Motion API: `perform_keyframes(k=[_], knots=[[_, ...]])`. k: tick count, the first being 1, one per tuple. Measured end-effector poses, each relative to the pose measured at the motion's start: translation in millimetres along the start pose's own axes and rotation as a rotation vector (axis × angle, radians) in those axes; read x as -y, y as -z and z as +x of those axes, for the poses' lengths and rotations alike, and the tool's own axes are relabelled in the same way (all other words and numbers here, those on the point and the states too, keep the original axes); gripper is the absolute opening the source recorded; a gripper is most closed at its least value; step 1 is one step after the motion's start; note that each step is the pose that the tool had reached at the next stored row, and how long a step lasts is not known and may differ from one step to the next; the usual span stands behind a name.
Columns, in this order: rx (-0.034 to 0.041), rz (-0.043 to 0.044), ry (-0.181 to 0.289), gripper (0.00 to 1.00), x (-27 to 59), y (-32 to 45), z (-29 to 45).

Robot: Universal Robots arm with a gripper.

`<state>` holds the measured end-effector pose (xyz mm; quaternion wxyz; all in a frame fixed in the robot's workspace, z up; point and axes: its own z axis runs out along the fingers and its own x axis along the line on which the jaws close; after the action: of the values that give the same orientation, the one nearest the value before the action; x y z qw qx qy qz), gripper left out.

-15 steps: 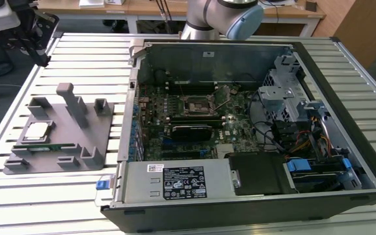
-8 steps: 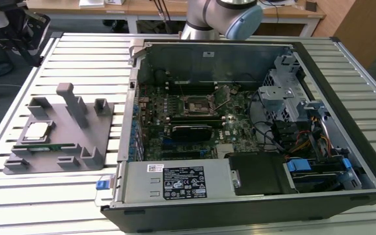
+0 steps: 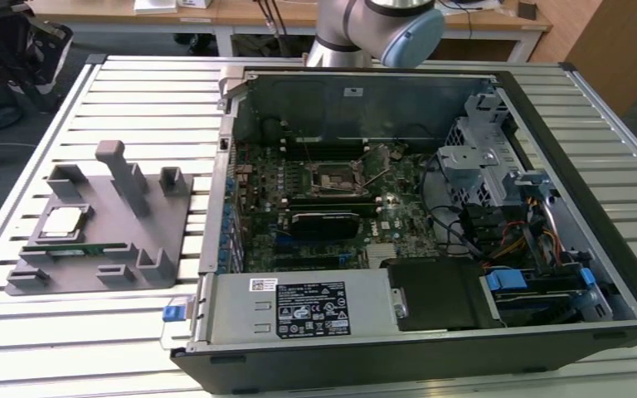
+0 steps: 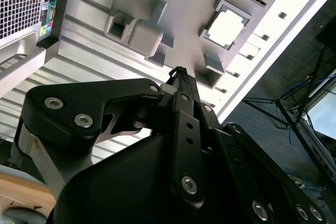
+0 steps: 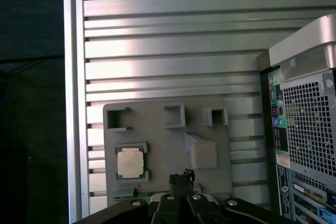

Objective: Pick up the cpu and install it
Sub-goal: 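Reach for the cpu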

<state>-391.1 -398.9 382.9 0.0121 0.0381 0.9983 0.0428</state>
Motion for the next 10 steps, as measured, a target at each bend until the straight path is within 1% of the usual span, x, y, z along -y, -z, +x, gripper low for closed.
perform_keyframes(k=[1, 10], knots=[[-0.0001, 0.0001, 0.000, 0.11, 0.3, 0.0, 3.7], [0.0000, 0.0001, 0.000, 0.11, 1.1, -0.4, 14.4]])
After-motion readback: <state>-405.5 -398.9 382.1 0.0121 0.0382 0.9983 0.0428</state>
